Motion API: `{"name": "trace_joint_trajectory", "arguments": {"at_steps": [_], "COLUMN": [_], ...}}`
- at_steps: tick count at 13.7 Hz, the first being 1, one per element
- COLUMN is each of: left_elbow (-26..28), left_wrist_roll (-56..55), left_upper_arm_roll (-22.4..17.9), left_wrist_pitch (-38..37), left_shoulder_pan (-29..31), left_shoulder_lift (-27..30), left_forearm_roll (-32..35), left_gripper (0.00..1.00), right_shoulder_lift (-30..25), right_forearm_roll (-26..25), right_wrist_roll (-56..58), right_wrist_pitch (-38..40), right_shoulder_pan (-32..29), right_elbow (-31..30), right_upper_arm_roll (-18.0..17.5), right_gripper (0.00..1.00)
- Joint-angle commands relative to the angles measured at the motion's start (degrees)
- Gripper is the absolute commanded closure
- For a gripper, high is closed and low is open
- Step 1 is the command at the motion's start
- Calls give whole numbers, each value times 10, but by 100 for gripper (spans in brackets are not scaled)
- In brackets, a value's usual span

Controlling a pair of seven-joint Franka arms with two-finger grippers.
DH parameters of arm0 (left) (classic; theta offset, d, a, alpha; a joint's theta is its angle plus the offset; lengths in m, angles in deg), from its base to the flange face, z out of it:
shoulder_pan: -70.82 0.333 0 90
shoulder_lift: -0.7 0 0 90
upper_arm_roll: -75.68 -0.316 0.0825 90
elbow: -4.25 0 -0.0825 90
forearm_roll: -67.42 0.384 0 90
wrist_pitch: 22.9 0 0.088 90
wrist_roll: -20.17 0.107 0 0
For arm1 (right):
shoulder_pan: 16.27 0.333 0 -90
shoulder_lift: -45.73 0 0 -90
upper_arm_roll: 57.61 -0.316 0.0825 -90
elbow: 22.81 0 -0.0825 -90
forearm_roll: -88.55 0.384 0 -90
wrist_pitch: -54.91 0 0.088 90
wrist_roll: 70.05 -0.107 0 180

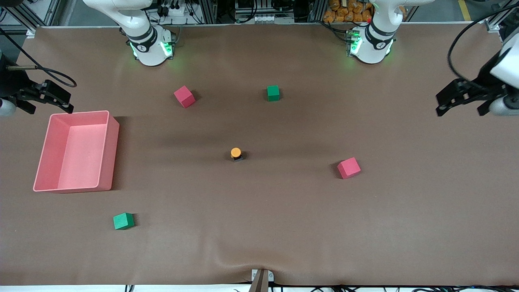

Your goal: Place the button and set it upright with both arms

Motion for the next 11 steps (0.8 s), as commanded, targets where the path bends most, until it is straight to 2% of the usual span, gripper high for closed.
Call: {"name": "trace_joint_trajectory", "arguments": {"at_steps": [1,5,7,11], "left_elbow": [69,84,111,112], "left_wrist_roll": [31,28,28,22], "left_upper_arm_roll": [-23,-34,-39,-37], "left_wrist_pitch": [5,5,8,-12], "left_shoulder_pan": [0,8,5,-6], "left_shoulder_lift": [45,45,62,70], "left_forearm_roll": [-12,-9,-3,-12], "left_gripper": [0,0,0,0], "right_shoulder_lift": [2,3,3,4], "right_forearm_roll": [9,9,9,9], "right_wrist_roll": [8,8,8,8], "right_wrist_pitch": [4,2,1,0], "right_shoulder_pan": [-6,-13,-13,-12], "right_elbow": [7,7,7,7], "right_upper_arm_roll": [-2,-2,-2,-3], "right_gripper": [0,0,0,0]}}
